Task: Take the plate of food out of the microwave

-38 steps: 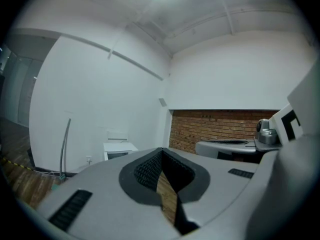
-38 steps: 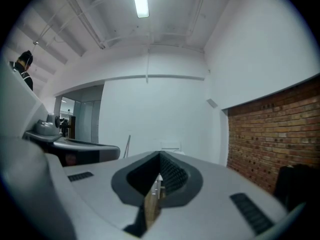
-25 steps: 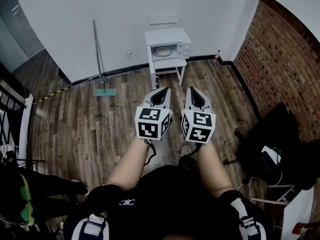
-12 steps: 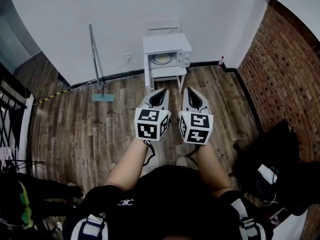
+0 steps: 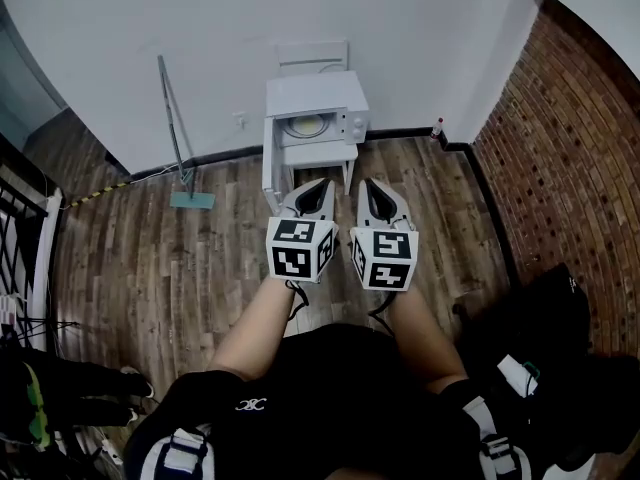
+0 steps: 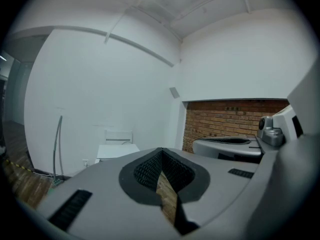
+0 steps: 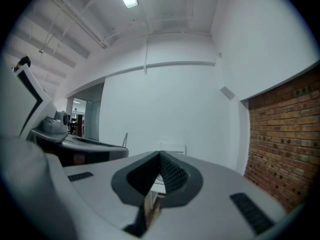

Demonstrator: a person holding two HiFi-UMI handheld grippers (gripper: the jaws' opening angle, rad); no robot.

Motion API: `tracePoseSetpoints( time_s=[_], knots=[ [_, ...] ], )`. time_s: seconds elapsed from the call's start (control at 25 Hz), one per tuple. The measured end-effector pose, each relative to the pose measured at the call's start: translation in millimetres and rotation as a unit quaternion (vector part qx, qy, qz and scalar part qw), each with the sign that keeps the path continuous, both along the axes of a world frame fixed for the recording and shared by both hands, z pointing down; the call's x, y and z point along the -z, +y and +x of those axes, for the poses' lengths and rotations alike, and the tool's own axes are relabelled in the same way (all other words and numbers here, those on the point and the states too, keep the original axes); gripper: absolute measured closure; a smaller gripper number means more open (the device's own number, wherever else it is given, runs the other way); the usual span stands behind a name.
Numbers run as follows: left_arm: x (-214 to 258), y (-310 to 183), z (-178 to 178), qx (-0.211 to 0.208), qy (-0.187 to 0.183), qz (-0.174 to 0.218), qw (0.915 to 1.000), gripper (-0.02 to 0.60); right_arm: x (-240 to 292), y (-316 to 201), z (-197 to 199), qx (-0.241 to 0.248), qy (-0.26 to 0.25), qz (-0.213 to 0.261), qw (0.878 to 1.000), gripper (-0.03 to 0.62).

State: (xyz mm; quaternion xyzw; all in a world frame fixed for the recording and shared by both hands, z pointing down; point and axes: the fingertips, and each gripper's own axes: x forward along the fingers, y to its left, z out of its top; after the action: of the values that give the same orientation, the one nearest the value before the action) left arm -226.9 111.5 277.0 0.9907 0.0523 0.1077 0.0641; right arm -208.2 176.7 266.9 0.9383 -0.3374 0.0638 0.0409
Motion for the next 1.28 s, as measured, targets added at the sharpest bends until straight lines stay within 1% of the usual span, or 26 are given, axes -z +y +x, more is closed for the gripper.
tracePoseSetpoints(
  time_s=[0.16, 0.32, 0.44, 0.6, 0.76, 0.84, 0.96, 1.08, 1.28],
  knots=[
    [-3.6, 8.7, 23.6, 0.014, -0.003, 0.0, 0.9999, 0.591, -9.2, 9.6, 19.9, 0.016, -0.007, -0.003, 1.0, 0.588],
    [-11.1, 15.7, 40.7, 0.017, -0.013, 0.001, 0.9998, 0.591, -17.1, 17.4, 33.9, 0.027, -0.012, -0.006, 1.0, 0.588],
    [-21.6, 16.4, 51.1, 0.021, -0.024, -0.005, 0.9995, 0.591, -24.4, 21.9, 42.2, 0.03, -0.014, -0.009, 0.999, 0.588],
    [-33.0, 17.7, 68.9, 0.015, -0.035, -0.007, 0.9993, 0.591, -33.9, 22.3, 56.4, 0.032, -0.021, -0.02, 0.999, 0.588],
    [-47.2, 20.2, 94.3, 0.003, -0.042, -0.007, 0.9991, 0.591, -44.2, 20.9, 78.7, 0.028, -0.021, -0.029, 0.999, 0.588],
    [-50.6, 18.2, 111.7, -0.003, -0.043, -0.007, 0.9991, 0.591, -48.2, 17.8, 93.0, 0.026, -0.022, -0.035, 0.999, 0.588],
    [-51.9, 8.9, 142.6, -0.007, -0.043, -0.016, 0.9989, 0.591, -51.3, 8.1, 119.9, 0.024, -0.024, -0.04, 0.999, 0.588],
    [-54.0, -0.8, 177.3, -0.009, -0.044, -0.019, 0.9988, 0.591, -54.3, -2.9, 152.7, 0.023, -0.028, -0.044, 0.998, 0.588],
    [-58.2, -28.5, 236.9, -0.004, -0.052, -0.035, 0.998, 0.591, -54.5, -30.8, 211.4, 0.03, -0.028, -0.055, 0.998, 0.588]
  ],
)
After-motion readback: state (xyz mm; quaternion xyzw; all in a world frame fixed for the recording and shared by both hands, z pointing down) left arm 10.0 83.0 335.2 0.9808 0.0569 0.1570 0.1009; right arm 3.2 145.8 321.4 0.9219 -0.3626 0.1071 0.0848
